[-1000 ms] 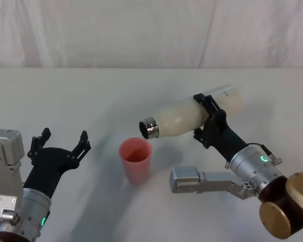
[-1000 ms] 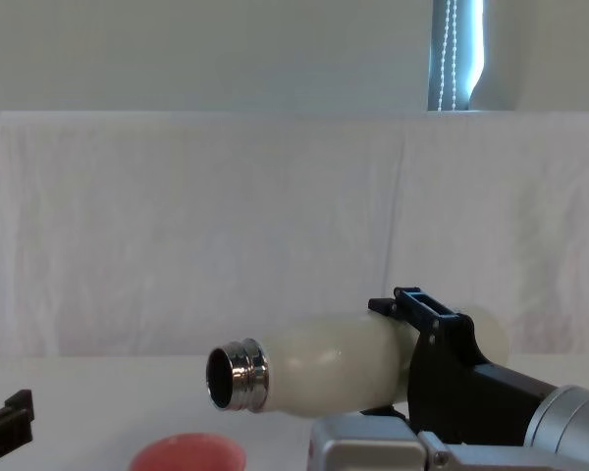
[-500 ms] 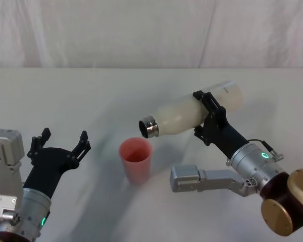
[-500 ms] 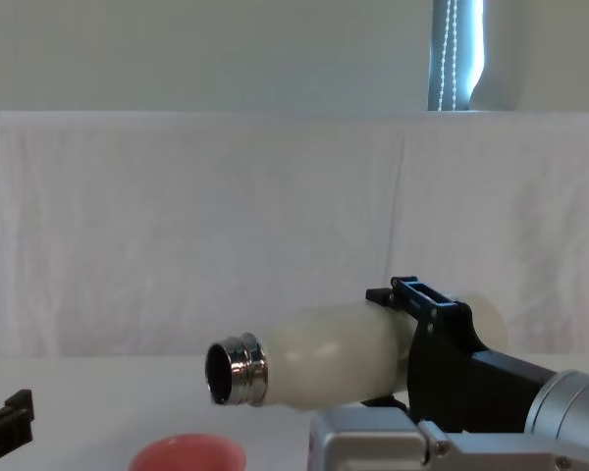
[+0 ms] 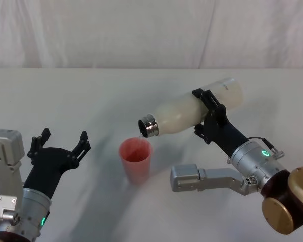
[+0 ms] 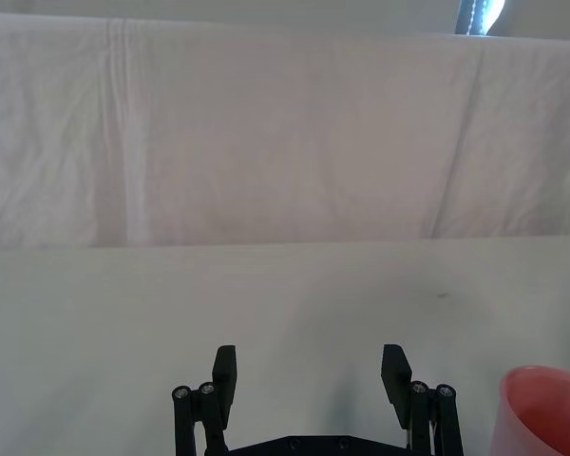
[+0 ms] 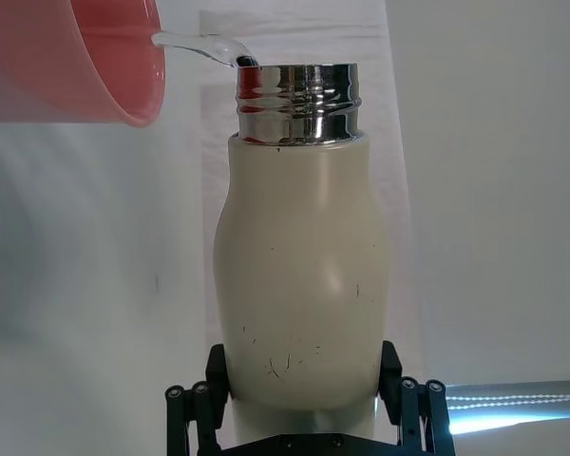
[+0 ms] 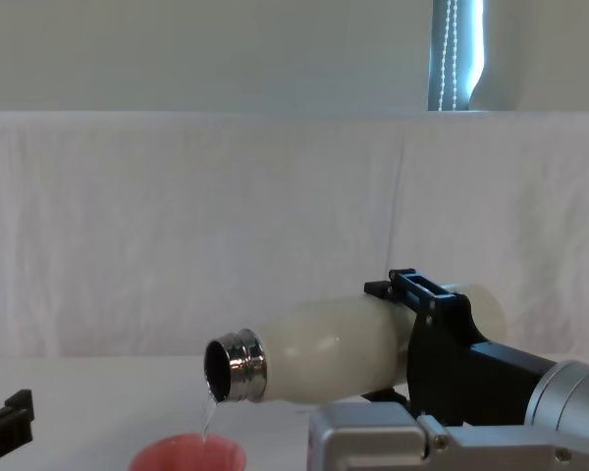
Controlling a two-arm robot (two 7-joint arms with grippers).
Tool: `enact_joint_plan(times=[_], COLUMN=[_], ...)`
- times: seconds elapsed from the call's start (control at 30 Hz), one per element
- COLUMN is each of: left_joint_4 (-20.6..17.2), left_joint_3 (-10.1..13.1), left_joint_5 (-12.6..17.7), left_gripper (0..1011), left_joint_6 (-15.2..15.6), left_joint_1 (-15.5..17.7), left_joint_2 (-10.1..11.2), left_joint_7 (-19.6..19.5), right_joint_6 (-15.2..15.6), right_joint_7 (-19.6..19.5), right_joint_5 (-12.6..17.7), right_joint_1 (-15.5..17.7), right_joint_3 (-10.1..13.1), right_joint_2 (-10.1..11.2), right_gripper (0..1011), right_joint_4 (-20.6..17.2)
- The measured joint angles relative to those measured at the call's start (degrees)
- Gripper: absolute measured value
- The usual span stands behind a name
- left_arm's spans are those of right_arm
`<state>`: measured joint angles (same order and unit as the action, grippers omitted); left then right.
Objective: Grasp the thermos with one hand and pour water into the cup lid.
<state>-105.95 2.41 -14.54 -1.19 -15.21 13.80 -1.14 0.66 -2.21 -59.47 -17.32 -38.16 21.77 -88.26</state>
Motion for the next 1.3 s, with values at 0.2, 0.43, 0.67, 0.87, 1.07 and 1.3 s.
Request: enact_joint_plan(times=[0.2, 0.43, 0.67, 0.87, 1.07, 1.3], left_joint_4=[0.0, 0.0, 0.0, 0.0, 0.0, 0.0], left_joint_3=[0.0, 0.0, 0.0, 0.0, 0.0, 0.0], left_joint_5=[0.0, 0.0, 0.0, 0.0, 0.0, 0.0], left_gripper=[1001, 1001, 1001, 1001, 1001, 1001], left_joint_6=[0.0, 0.0, 0.0, 0.0, 0.0, 0.0], left_joint_1=[0.0, 0.0, 0.0, 0.0, 0.0, 0.0], left_joint_2=[0.0, 0.0, 0.0, 0.0, 0.0, 0.0], left_joint_7=[0.0, 0.0, 0.0, 0.0, 0.0, 0.0], right_joint_6=[0.1, 0.2, 0.3, 0.4, 0.4, 0.4], right_joint_7=[0.3, 0.3, 0.3, 0.2, 0.2, 0.2], right_joint_5=[-0.1, -0.2, -0.4, -0.6, -0.8, -0.9], right_joint_1=[-0.1, -0.2, -0.4, -0.5, -0.7, -0.8], right_joint_3=[-0.1, -0.1, -0.3, -0.4, -0.6, -0.8], right_joint_2=[0.2, 0.2, 0.1, 0.1, 0.1, 0.1], right_gripper=[950, 950, 950, 950, 950, 950], right_joint_4=[-0.3, -0.4, -0.4, -0.4, -0.3, -0.2])
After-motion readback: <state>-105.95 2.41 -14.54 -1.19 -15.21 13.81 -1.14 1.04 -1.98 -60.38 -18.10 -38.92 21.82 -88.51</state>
